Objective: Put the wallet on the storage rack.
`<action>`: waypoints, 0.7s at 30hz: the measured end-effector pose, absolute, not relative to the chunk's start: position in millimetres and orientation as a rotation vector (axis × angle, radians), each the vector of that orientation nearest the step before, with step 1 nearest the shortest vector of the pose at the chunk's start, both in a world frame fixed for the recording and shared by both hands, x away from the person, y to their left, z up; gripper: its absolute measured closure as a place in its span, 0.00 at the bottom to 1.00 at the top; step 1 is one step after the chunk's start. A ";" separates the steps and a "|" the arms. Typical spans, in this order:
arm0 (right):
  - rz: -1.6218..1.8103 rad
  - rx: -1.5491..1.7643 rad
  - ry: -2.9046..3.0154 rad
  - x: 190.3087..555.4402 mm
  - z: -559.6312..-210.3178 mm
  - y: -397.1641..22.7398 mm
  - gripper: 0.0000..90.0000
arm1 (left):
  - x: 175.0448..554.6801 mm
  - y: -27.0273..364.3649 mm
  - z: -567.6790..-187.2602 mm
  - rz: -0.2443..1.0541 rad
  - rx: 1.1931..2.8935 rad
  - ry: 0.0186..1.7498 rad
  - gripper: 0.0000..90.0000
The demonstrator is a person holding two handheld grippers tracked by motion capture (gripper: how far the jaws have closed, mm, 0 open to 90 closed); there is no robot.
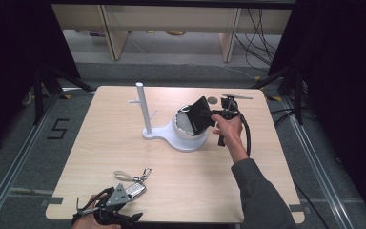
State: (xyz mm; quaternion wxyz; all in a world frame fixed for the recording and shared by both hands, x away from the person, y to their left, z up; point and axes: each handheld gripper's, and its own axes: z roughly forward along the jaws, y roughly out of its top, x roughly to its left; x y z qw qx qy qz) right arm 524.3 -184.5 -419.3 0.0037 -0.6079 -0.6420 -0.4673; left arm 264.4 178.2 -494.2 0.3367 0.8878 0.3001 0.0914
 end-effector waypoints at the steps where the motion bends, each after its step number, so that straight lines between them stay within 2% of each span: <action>1: -1.482 -1.886 -2.054 526.7 -422.1 -186.7 0.84 | 264.3 178.0 -494.1 0.238 2.315 0.782 0.32; 6: -1.461 -1.861 -2.088 528.2 -421.2 -190.3 0.76 | 263.8 177.7 -494.3 0.237 2.317 0.779 0.32; 7: -1.423 -1.912 -2.083 528.6 -419.0 -189.7 0.69 | 263.9 177.7 -494.6 0.237 2.317 0.780 0.32; 8: -1.425 -1.904 -2.118 530.0 -419.4 -191.6 0.66 | 263.9 177.7 -494.6 0.237 2.317 0.780 0.32; 14: -1.405 -1.887 -2.120 529.3 -417.0 -197.4 0.65 | 264.4 177.9 -494.7 0.248 2.327 0.778 0.32; 18: -1.399 -1.922 -2.046 527.5 -412.0 -201.0 0.59 | 264.2 177.9 -494.4 0.249 2.327 0.772 0.32; 21: -1.427 -1.909 -2.042 524.5 -406.2 -211.4 0.51 | 264.3 178.3 -494.0 0.239 2.316 0.777 0.32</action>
